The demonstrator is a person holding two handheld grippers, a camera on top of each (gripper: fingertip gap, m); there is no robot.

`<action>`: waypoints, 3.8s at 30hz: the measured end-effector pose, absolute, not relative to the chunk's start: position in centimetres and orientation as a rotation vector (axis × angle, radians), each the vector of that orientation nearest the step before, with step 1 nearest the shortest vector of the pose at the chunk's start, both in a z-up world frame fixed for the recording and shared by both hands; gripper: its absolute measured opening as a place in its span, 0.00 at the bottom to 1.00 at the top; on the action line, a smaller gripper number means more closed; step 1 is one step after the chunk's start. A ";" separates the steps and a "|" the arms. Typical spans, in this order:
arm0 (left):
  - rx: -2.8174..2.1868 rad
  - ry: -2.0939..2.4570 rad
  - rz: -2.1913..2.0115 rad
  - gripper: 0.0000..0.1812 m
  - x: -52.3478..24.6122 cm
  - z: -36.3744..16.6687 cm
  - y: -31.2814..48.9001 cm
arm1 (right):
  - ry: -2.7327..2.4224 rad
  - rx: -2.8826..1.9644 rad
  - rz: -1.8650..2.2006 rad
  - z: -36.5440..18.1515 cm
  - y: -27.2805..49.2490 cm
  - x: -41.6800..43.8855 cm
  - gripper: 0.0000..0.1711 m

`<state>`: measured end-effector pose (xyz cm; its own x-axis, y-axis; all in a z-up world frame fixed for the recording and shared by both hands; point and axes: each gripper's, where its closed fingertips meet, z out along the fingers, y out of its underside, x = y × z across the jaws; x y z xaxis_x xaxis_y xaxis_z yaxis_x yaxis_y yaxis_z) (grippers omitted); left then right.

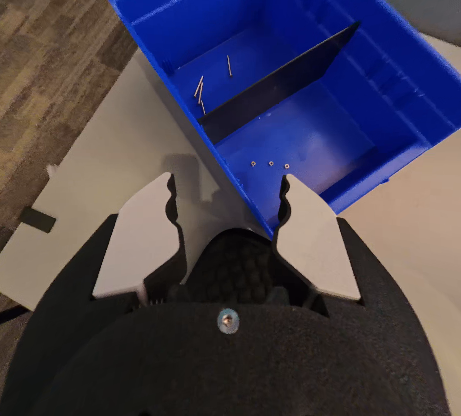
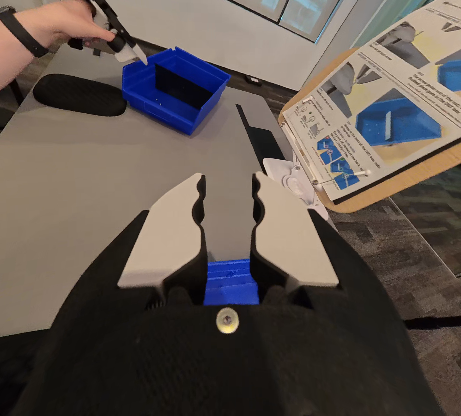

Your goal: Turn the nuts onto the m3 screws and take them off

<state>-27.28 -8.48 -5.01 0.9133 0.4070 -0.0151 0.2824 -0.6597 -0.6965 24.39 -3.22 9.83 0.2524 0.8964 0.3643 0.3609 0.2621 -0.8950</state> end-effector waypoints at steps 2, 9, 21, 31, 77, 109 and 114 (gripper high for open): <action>-2.370 -0.504 0.195 0.42 -27.2 -5.9 -8.3 | -1.336 -1.314 0.543 9.8 -3.3 23.9 0.21; -2.516 -0.547 0.039 0.32 -26.0 -9.3 -7.2 | -1.376 -1.342 0.507 9.1 -3.5 23.7 0.21; -2.637 -0.197 0.125 0.24 -27.9 -10.3 -3.9 | -1.416 -1.431 0.481 7.1 -2.5 23.7 0.21; -2.701 0.498 0.194 0.19 -29.6 -10.6 -1.7 | -1.503 -1.521 0.407 4.4 -1.5 21.9 0.21; -1.948 0.789 -0.496 0.15 -16.8 9.6 1.1 | -1.229 -1.412 0.788 3.8 2.1 12.6 0.27; -2.435 0.871 -0.145 0.03 -19.7 0.7 2.3 | -1.421 -1.103 0.631 7.8 -4.9 8.5 0.26; -2.504 0.822 -0.222 0.00 -18.4 -0.5 1.9 | -1.407 -0.983 0.678 11.5 -8.8 9.3 0.23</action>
